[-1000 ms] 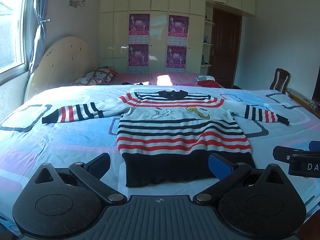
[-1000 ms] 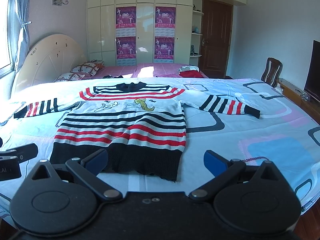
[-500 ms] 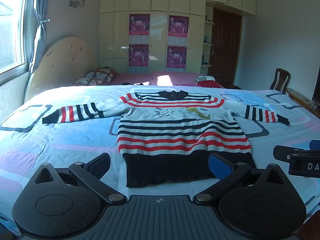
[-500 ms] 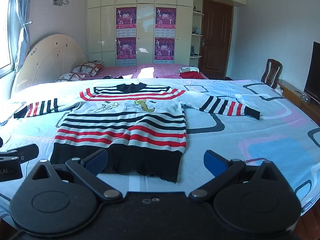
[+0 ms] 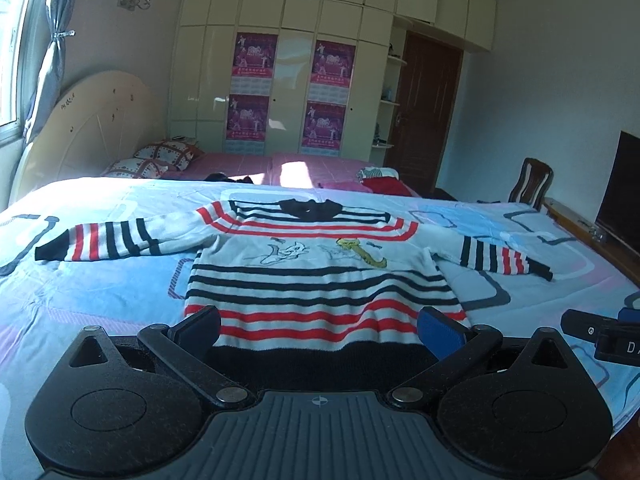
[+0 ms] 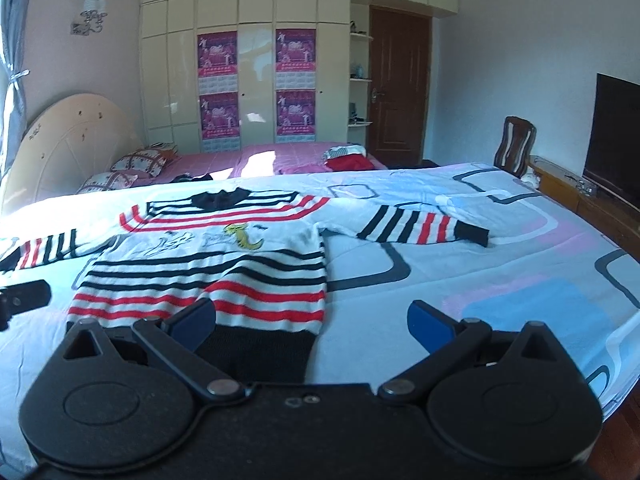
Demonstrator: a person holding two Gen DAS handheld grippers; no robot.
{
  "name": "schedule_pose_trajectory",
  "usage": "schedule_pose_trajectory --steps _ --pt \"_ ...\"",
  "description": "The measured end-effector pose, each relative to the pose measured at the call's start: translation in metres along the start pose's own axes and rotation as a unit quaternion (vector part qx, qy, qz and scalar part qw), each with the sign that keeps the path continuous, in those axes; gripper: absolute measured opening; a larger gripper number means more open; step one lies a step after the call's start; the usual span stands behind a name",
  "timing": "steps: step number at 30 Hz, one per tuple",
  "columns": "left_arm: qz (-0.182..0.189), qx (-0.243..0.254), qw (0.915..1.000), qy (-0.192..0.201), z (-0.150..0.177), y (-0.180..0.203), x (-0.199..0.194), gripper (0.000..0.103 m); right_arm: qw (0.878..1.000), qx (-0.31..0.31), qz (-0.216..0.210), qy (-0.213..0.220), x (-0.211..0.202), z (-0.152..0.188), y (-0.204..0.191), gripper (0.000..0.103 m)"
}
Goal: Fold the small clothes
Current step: 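Grasp the black sleeve cuff nearest the right tool with the right tool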
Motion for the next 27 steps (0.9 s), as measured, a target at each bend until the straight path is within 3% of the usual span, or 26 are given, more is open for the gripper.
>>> schedule_pose_trajectory --steps 4,9,12,16,17,18,19,20,22,25,27 --pt "0.025 -0.005 0.9997 -0.006 -0.026 0.007 0.044 0.103 0.999 0.042 0.009 0.009 0.038 -0.022 0.042 0.101" --pt "-0.006 -0.016 0.9998 -0.011 -0.056 0.016 0.112 0.103 0.994 0.102 0.019 0.014 0.117 -0.057 0.110 0.099" --pt "0.021 -0.032 0.9987 -0.034 -0.070 0.026 0.158 0.103 0.986 0.165 0.020 0.009 0.176 -0.076 0.163 0.097" --pt "0.003 -0.023 0.9976 -0.064 -0.081 0.049 0.216 0.103 0.967 0.251 0.030 -0.008 0.253 -0.083 0.232 0.091" --pt "-0.003 -0.018 0.9971 -0.074 -0.082 0.056 0.231 0.103 0.961 0.275 0.034 -0.012 0.270 -0.082 0.249 0.067" --pt "-0.003 -0.015 0.9966 -0.081 -0.083 0.061 0.244 0.103 0.955 0.294 0.036 -0.020 0.286 -0.081 0.263 0.032" --pt "-0.003 -0.012 0.9960 -0.088 -0.085 0.068 0.254 0.103 0.948 0.315 0.034 -0.031 0.302 -0.078 0.276 0.028" --pt "-0.005 -0.008 0.9956 -0.093 -0.086 0.075 0.263 0.103 0.939 0.340 0.027 -0.035 0.314 -0.075 0.287 0.036" --pt "-0.006 0.000 0.9949 -0.101 -0.089 0.086 0.274 0.103 0.925 0.379 0.017 -0.028 0.328 -0.071 0.303 0.038" --pt "-0.002 0.005 0.9939 -0.111 -0.092 0.098 0.286 0.103 0.908 0.418 -0.004 -0.012 0.340 -0.066 0.313 0.065" --pt "-0.001 0.007 0.9929 -0.119 -0.091 0.103 0.294 0.103 0.898 0.439 -0.018 -0.006 0.355 -0.067 0.320 0.062"
Point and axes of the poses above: each gripper's, at about its wrist camera, not at the fingertips, and x roughly the way its jaws point, y to its right, z to its underside, the point moved 6 cm from there along x, roughly the way its jaws point, and after that the axes turned 9 degrees about -y, right-handed, at the moved point
